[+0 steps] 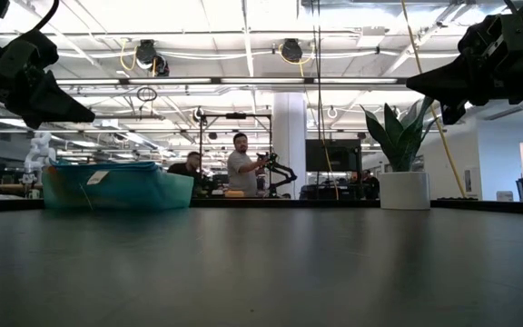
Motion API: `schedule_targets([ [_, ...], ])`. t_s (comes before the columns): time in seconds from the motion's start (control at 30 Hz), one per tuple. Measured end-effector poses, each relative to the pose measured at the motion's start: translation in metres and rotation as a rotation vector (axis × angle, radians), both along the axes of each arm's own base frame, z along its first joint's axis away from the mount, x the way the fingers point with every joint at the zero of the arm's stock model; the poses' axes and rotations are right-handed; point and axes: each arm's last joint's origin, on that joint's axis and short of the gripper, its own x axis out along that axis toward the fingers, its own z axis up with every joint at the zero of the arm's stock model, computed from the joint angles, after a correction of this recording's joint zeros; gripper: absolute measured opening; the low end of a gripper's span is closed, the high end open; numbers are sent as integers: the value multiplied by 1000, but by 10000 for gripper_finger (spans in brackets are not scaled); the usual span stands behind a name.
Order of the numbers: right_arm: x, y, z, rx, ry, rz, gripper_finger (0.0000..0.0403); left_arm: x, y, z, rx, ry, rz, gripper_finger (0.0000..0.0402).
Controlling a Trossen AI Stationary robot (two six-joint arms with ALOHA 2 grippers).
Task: Fold microfiber towels
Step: Return to Home Position
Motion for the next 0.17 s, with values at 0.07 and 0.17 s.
schedule_targets([
  [0.07,0,0,0,0,0,0,0,0,0,0,0,0,0,35],
  [0.17,0,0,0,0,0,0,0,0,0,0,0,0,0,35],
])
